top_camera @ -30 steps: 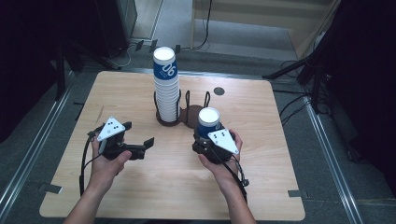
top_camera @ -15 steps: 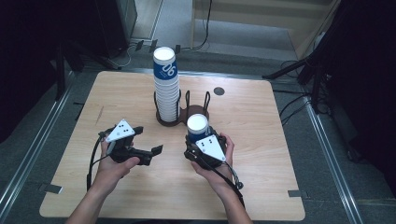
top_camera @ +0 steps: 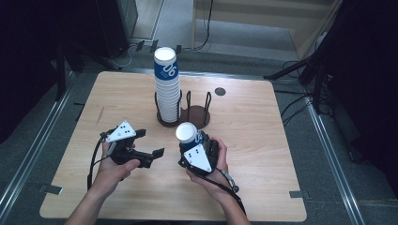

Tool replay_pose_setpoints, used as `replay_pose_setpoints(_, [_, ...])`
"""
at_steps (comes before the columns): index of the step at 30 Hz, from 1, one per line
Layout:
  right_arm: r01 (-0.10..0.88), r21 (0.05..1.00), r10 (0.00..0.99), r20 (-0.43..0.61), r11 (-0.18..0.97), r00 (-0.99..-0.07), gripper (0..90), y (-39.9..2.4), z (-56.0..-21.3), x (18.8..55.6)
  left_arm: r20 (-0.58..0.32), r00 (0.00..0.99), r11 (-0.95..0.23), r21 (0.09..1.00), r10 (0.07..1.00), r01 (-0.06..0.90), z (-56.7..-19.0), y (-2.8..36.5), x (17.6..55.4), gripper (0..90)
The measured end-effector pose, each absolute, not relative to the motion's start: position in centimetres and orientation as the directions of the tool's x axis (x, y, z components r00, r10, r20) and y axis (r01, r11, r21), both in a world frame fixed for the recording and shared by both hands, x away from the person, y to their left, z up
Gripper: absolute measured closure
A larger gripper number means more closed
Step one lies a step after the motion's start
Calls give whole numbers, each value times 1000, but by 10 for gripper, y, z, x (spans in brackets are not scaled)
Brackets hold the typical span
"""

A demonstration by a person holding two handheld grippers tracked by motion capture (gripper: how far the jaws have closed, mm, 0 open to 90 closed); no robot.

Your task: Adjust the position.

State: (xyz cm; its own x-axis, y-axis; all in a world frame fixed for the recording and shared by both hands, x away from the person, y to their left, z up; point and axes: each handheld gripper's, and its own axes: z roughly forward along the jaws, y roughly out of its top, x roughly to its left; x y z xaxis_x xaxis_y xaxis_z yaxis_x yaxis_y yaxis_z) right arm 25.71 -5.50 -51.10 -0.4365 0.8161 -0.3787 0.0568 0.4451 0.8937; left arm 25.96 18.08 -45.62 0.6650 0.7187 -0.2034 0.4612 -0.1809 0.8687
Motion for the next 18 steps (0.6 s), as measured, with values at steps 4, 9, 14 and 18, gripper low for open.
replay_pose_setpoints(4, [28, 876, 794, -423, 482, -437, 197, -51, -514, 255, -186, 660, -202, 861, 728, 466, -457, 175, 259, 34])
replay_pose_setpoints(9, [-23, 848, 758, -484, 529, -437, 196, -47, -518, 251, -171, 668, -220, 861, 724, 459, -458, 171, 258, 57])
replay_pose_setpoints(14, [-60, 819, 721, -534, 570, -441, 196, -42, -520, 248, -162, 686, -240, 859, 709, 452, -457, 167, 255, 71])
replay_pose_setpoints(18, [-73, 809, 710, -551, 583, -439, 196, -39, -522, 246, -157, 694, -244, 863, 702, 443, -456, 164, 254, 82])
